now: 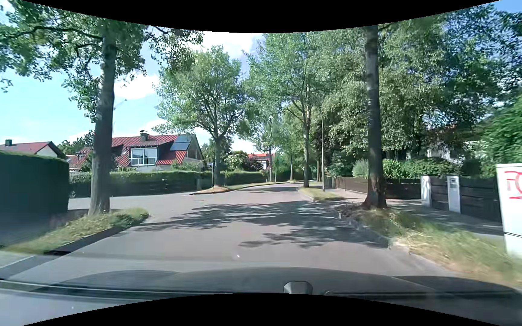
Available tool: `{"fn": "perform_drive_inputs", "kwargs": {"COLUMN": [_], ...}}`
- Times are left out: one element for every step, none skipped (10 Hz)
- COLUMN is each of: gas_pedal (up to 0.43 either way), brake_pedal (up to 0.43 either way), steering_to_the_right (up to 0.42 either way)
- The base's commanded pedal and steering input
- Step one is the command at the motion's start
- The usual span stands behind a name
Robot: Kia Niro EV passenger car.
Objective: Follow the waypoints while adhering to traffic rules and regulations
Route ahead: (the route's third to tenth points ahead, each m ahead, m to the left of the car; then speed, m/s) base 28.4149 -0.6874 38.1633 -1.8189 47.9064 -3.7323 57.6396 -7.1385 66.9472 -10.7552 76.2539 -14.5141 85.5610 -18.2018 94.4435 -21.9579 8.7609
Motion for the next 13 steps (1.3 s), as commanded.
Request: {"fn": "perform_drive_inputs", "kwargs": {"gas_pedal": [0.087,0.067,0.059,0.059,0.047,0.047,0.047,0.047,0.047,0.047,0.047,0.047,0.047], "brake_pedal": [0.006,0.006,0.006,0.006,0.006,0.006,0.006,0.006,0.006,0.006,0.006,0.006,0.006], "steering_to_the_right": [0.002,0.002,0.003,0.002,0.002,0.003,0.003,0.003,0.003,0.002,0.003,0.002,0.003]}}
